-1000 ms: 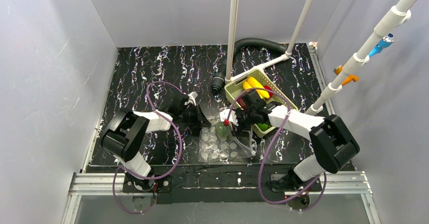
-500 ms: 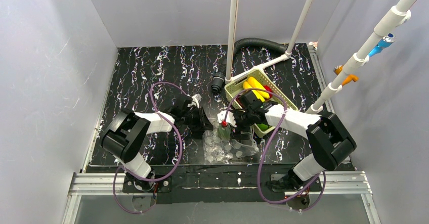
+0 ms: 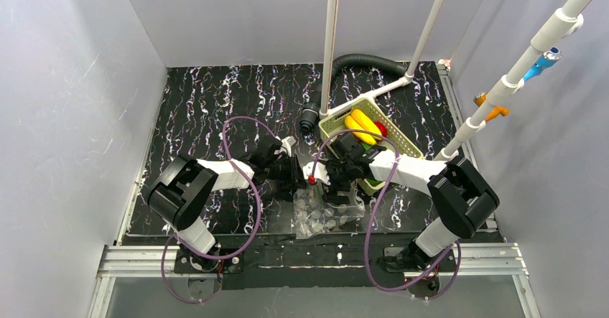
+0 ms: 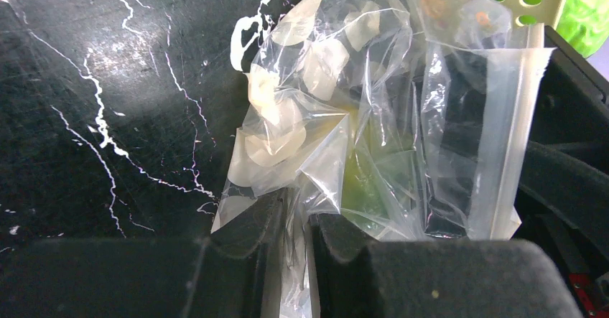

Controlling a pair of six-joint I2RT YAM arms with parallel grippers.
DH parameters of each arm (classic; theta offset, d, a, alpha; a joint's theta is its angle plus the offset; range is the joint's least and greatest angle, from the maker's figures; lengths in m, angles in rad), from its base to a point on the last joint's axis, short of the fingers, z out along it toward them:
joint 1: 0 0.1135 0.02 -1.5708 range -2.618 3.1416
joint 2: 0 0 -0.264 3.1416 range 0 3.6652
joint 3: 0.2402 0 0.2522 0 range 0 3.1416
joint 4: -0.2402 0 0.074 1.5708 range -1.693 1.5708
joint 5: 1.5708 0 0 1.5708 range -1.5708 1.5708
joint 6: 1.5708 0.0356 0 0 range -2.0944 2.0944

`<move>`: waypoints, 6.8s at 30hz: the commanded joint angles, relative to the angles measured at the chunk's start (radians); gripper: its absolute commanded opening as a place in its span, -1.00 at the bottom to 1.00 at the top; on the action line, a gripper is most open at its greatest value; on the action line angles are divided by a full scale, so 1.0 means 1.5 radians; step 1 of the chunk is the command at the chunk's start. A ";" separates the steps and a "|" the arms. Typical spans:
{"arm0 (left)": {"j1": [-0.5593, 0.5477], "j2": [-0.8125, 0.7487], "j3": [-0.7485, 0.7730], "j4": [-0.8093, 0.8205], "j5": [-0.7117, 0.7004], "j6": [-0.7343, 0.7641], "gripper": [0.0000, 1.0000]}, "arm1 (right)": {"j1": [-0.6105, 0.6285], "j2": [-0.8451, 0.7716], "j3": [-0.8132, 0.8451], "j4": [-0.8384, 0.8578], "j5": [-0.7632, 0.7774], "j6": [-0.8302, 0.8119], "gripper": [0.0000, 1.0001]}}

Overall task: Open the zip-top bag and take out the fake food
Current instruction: Pick up the fake fruit from the zipper food storage bag, then place the zipper food storage bag at the center of the board, then place the fake fruit in the bin, then reset both arms

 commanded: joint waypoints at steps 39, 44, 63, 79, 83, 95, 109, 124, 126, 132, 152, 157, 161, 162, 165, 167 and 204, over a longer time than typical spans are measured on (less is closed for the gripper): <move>0.076 -0.232 -0.091 -0.238 -0.161 0.108 -0.95 | -0.036 -0.031 0.056 -0.099 -0.044 -0.044 -0.58; 0.116 -0.272 -0.097 -0.283 -0.177 0.117 -1.00 | -0.063 -0.057 0.050 -0.104 -0.071 -0.048 -0.60; 0.150 -0.270 -0.030 -0.390 -0.195 0.171 -1.00 | -0.127 -0.122 0.054 -0.113 -0.236 0.000 -0.63; 0.212 -0.309 0.053 -0.466 -0.317 0.195 -1.00 | -0.235 -0.200 0.052 -0.051 -0.122 0.100 -0.63; 0.247 -0.272 0.093 -0.473 -0.341 0.209 -1.00 | -0.268 -0.213 0.055 -0.034 -0.063 0.142 -0.62; 0.325 -0.230 0.139 -0.458 -0.399 0.193 -0.67 | -0.384 -0.248 0.036 -0.005 0.100 0.162 -0.55; 0.344 -0.410 0.166 -0.521 -0.297 0.231 0.91 | -0.408 -0.306 -0.060 -0.003 0.168 0.173 0.81; 0.344 -0.619 0.062 -0.518 -0.162 0.369 0.97 | -0.425 -0.408 0.024 -0.135 -0.044 0.142 0.97; 0.344 -0.641 0.030 -0.494 -0.159 0.369 0.97 | -0.426 -0.411 0.061 -0.184 -0.052 0.148 0.97; 0.344 -0.667 0.021 -0.492 -0.162 0.374 0.97 | -0.443 -0.427 0.137 -0.289 -0.078 0.175 0.97; 0.344 -0.746 0.053 -0.523 -0.132 0.201 0.96 | -0.594 -0.565 0.109 -0.306 -0.214 0.326 0.97; 0.344 -0.764 0.123 -0.592 -0.182 0.185 0.97 | -0.645 -0.574 0.135 -0.360 -0.308 0.283 0.97; 0.344 -0.754 0.195 -0.641 -0.226 0.170 0.97 | -0.668 -0.578 0.158 -0.376 -0.355 0.301 0.97; 0.344 -0.753 0.211 -0.653 -0.232 0.172 0.97 | -0.673 -0.580 0.161 -0.374 -0.371 0.311 0.97; 0.344 -0.755 0.256 -0.687 -0.236 0.204 0.96 | -0.681 -0.582 0.172 -0.349 -0.394 0.364 0.97; 0.344 -0.757 0.276 -0.703 -0.221 0.223 0.97 | -0.683 -0.584 0.181 -0.318 -0.373 0.433 0.97; 0.337 -0.740 0.302 -0.687 0.064 0.324 0.97 | -0.695 -0.657 0.182 -0.264 -0.303 0.551 0.97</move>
